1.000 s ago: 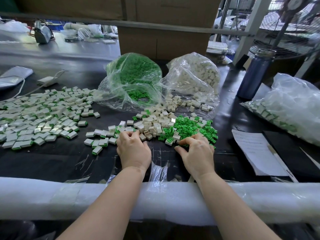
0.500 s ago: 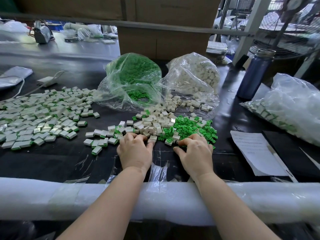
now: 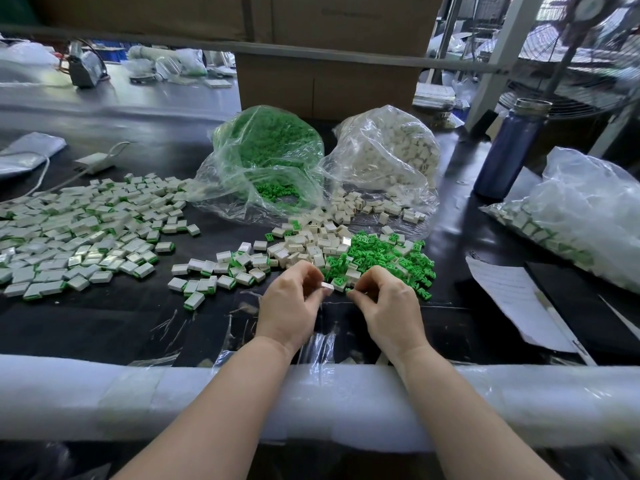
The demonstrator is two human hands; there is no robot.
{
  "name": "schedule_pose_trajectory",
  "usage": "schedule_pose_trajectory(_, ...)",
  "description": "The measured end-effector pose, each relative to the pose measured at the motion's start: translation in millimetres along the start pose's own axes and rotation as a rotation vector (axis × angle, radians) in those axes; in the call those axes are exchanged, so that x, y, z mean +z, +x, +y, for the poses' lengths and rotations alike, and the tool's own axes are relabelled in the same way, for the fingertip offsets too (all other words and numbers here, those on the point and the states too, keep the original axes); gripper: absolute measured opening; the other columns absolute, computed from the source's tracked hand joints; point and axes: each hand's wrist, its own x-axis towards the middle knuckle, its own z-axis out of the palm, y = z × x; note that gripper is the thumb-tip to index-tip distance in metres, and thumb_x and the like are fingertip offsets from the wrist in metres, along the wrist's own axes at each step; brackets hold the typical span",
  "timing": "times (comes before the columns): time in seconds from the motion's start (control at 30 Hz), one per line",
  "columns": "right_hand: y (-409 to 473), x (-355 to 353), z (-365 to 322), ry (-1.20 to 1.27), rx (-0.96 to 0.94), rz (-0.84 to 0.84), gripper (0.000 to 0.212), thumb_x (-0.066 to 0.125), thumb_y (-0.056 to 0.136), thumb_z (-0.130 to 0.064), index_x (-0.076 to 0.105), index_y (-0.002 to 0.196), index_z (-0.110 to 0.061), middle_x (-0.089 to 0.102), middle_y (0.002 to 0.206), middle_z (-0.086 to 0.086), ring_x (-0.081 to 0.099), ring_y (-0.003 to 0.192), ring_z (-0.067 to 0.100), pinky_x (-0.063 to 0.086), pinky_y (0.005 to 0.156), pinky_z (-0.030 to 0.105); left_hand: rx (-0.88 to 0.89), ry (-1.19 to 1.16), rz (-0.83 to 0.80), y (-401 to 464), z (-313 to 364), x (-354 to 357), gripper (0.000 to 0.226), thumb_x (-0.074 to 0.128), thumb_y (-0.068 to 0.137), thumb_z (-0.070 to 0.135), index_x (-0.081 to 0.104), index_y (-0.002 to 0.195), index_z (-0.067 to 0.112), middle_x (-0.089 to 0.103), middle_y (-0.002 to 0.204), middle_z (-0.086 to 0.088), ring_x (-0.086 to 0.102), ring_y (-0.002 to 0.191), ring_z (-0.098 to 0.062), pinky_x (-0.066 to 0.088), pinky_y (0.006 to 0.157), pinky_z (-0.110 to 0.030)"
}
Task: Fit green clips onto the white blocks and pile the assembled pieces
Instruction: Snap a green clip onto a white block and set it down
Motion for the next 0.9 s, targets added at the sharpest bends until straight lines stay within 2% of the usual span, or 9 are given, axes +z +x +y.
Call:
schedule_pose_trajectory(0.1, 1.1, -2.0, -1.4, 0.153, 0.017, -0.01, 0.012, 0.07, 0.081, -0.014, 0.059, 0.079, -0.012, 0.06, 0.072, -0.005, 0.058, 0.072, 0.017, 0.049, 0.071, 0.031, 0.041, -0.12, -0.047, 0.1, 0.5, 1.3, 0.015, 0.066, 0.084, 0.009, 0.059, 0.087, 0.022, 0.063, 0.09, 0.0, 0.06, 0.077, -0.01, 0.051, 0.077, -0.02)
schedule_pose_trajectory(0.23, 3.1, -5.1, -1.8, 0.406, 0.062, -0.018, 0.015, 0.072, 0.078, -0.006, 0.06, 0.077, -0.015, 0.061, 0.072, -0.006, 0.057, 0.066, 0.0, 0.047, 0.065, 0.012, -0.002, -0.279, -0.134, 1.6, 0.1, -0.3, 0.018, 0.063, 0.085, 0.003, 0.064, 0.086, 0.021, 0.061, 0.098, -0.006, 0.063, 0.085, -0.018, 0.054, 0.083, -0.029)
schedule_pose_trajectory(0.3, 3.4, -6.1, -1.8, 0.506, 0.065, -0.03, 0.016, 0.072, 0.077, -0.002, 0.063, 0.079, -0.015, 0.064, 0.074, -0.005, 0.059, 0.067, -0.004, 0.047, 0.066, 0.009, -0.031, -0.345, -0.171, 1.7, 0.2, -1.6, 0.018, 0.064, 0.084, 0.003, 0.065, 0.086, 0.021, 0.063, 0.097, -0.006, 0.065, 0.086, -0.019, 0.054, 0.083, -0.028)
schedule_pose_trajectory(0.47, 4.7, -4.7, -1.1, 0.587, 0.061, -0.084, 0.019, 0.07, 0.077, 0.002, 0.067, 0.076, -0.016, 0.067, 0.075, -0.002, 0.062, 0.069, 0.004, 0.05, 0.068, 0.014, -0.097, -0.427, -0.243, 1.6, -0.3, -1.9, 0.019, 0.068, 0.081, 0.003, 0.063, 0.091, 0.018, 0.067, 0.092, -0.015, 0.064, 0.087, -0.023, 0.053, 0.085, -0.029)
schedule_pose_trajectory(0.63, 4.7, -4.5, 0.2, 0.583, 0.045, -0.071, 0.018, 0.069, 0.079, 0.001, 0.065, 0.074, -0.017, 0.065, 0.071, -0.004, 0.058, 0.064, -0.001, 0.047, 0.063, 0.012, -0.087, -0.401, -0.275, 1.1, 0.7, -1.9, 0.017, 0.067, 0.082, 0.005, 0.064, 0.084, 0.022, 0.066, 0.083, -0.005, 0.06, 0.078, -0.012, 0.051, 0.08, -0.024)
schedule_pose_trajectory(0.77, 3.9, -5.2, -0.3, 0.597, 0.038, -0.081, 0.018, 0.069, 0.079, 0.001, 0.065, 0.075, -0.016, 0.065, 0.072, -0.003, 0.059, 0.065, 0.0, 0.047, 0.064, 0.012, -0.066, -0.401, -0.283, 0.7, 2.0, -1.5, 0.018, 0.064, 0.085, 0.007, 0.064, 0.09, 0.024, 0.065, 0.082, 0.002, 0.06, 0.078, -0.007, 0.049, 0.08, -0.016)
schedule_pose_trajectory(0.9, 3.3, -3.8, -0.9, 0.588, 0.051, -0.127, 0.02, 0.068, 0.079, 0.002, 0.065, 0.072, -0.016, 0.065, 0.069, -0.003, 0.06, 0.065, 0.004, 0.05, 0.065, 0.017, -0.104, -0.418, -0.264, 1.8, 0.2, -1.0, 0.014, 0.066, 0.083, 0.005, 0.061, 0.091, 0.016, 0.065, 0.087, -0.006, 0.062, 0.081, -0.017, 0.054, 0.081, -0.027)
